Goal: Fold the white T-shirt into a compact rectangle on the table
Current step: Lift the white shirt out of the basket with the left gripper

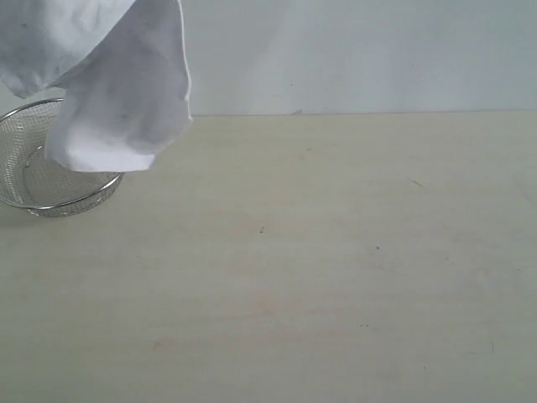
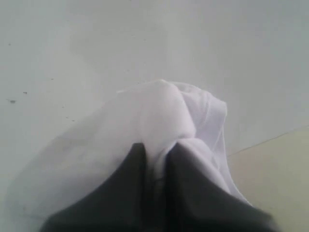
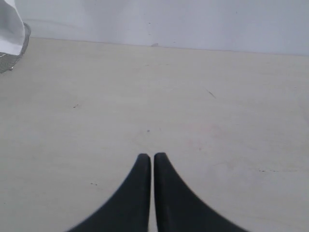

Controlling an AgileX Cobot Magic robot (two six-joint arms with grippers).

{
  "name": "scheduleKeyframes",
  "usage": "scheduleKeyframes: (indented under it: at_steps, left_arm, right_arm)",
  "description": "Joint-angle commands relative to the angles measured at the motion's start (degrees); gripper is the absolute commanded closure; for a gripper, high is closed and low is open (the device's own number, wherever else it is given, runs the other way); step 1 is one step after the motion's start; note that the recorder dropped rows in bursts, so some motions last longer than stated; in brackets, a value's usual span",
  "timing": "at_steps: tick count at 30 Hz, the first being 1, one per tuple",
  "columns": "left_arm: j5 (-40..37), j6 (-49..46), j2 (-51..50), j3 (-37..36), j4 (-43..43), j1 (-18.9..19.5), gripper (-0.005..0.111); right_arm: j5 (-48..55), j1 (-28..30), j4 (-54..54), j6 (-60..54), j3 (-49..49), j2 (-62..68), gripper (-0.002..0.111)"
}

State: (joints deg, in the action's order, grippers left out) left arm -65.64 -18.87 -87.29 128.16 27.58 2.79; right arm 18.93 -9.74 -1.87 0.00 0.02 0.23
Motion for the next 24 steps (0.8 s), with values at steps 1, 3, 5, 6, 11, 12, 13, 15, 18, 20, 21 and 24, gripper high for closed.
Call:
scheduleKeyframes:
  at_steps: [1,3,5,6,11,12,13,15,18,20,21,24]
  left_arm:
    - [-1.2,-0.8,0.7,-0.2,5.7,-0.2,0.102]
    - [-1.2,-1.1,0.7,-0.3,7.7,-0.2,0.102]
    - [-1.7,-1.2,0.7,-0.5,9.6,-0.2,0.102]
    - [-1.7,-1.4,0.7,-0.5,10.2,-0.2,0.102]
    - [-1.1,0.0,0.6,-0.5,11.2,-0.2,0.102]
    - [-1.1,0.4,0.5,-0.5,11.2,-0.2,0.102]
    - [-1.1,1.2,0.5,-0.5,11.2,-0.2,0.102]
    - [-1.1,2.2,0.5,-0.5,12.4,-0.2,0.102]
    - [-1.5,2.4,0.5,-0.5,13.6,-0.2,0.102]
    - [-1.9,2.8,0.5,-0.5,13.6,-0.2,0.102]
    - [-2.2,3.0,0.5,-0.5,13.6,-0.2,0.102]
    - [-3.4,3.5,0.5,-0.5,13.3,-0.2,0.102]
  right_arm:
    - [-0.4,-0.2,0.1,0.0,0.0,-0.2,0.108]
    - [-0.4,-0.2,0.1,0.0,0.0,-0.2,0.108]
    - [-0.4,-0.2,0.1,0.0,0.0,-0.2,0.108]
    - [-0.4,-0.2,0.1,0.0,0.0,-0.2,0.108]
    - [-0.4,-0.2,0.1,0.0,0.0,-0.2,0.108]
    - [-0.4,-0.2,0.1,0.0,0.0,-0.2,0.108]
    - [-0.4,-0.2,0.1,0.0,0.0,-0.2,0.108]
    - [-0.4,-0.2,0.1,0.0,0.0,-0.2,0.108]
    - [-0.4,-0.2,0.1,0.0,0.0,-0.2,0.108]
    - [-0.4,-0.2,0.1,0.0,0.0,-0.2,0.108]
    - [-0.4,-0.2,0.1,0.0,0.0,-0.2,0.108]
    - [-0.4,-0.2,0.1,0.0,0.0,-0.2,0.108]
